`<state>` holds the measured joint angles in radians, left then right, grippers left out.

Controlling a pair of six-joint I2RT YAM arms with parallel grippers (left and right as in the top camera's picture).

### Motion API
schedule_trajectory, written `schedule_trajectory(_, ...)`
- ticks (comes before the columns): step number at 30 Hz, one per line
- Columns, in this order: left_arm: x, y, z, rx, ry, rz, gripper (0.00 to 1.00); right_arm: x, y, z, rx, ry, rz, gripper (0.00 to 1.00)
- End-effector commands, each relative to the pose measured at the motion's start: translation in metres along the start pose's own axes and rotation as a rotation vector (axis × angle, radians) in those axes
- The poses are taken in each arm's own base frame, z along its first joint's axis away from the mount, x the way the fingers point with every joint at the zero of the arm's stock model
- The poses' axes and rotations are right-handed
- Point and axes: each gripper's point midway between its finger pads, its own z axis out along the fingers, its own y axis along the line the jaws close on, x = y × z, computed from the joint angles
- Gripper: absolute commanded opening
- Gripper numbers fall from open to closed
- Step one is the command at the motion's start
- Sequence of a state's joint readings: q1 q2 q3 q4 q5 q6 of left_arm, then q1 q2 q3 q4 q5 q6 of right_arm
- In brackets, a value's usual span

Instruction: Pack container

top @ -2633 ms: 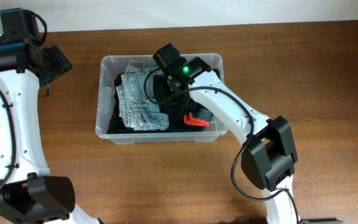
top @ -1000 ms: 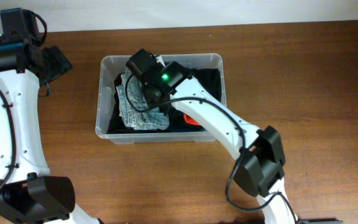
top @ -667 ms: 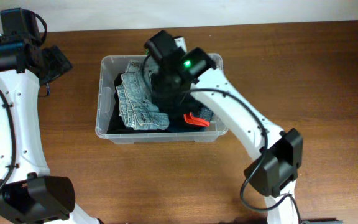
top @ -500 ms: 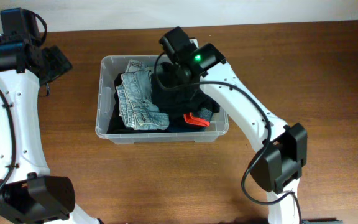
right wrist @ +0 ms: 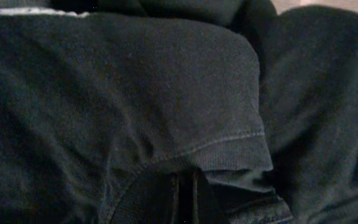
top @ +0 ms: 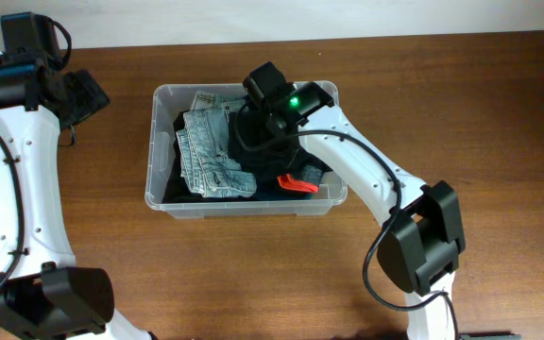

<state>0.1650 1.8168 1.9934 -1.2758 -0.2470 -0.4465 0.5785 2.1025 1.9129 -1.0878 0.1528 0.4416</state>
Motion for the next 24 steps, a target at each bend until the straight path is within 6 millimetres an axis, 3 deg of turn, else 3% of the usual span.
schedule_trajectory(1,-0.004,0.002,-0.01,0.007,-0.023,-0.017,1.0,-0.008,0.001,-0.043,-0.013,-0.071,0.019,0.04)
schedule_trajectory(5,-0.004,0.002,-0.01,0.006,-0.023,-0.017,0.99,-0.019,-0.014,-0.094,0.01,-0.161,0.035,0.1)
schedule_trajectory(7,-0.004,0.002,-0.01,0.007,-0.023,-0.017,0.99,-0.019,-0.021,-0.12,0.004,-0.201,0.043,0.26)
schedule_trajectory(10,-0.004,0.002,-0.01,0.006,-0.023,-0.017,1.0,-0.015,-0.033,-0.152,-0.001,-0.249,0.058,0.99)
schedule_trajectory(14,-0.004,0.002,-0.01,0.006,-0.023,-0.017,0.99,-0.002,-0.049,-0.185,0.002,-0.276,0.088,0.99)
schedule_trajectory(18,-0.004,0.002,-0.01,0.007,-0.023,-0.017,0.99,0.016,-0.06,-0.203,0.003,-0.261,0.132,0.99)
schedule_trajectory(24,-0.004,0.002,-0.01,0.006,-0.023,-0.017,0.99,0.037,-0.067,-0.205,0.015,-0.188,0.128,0.99)
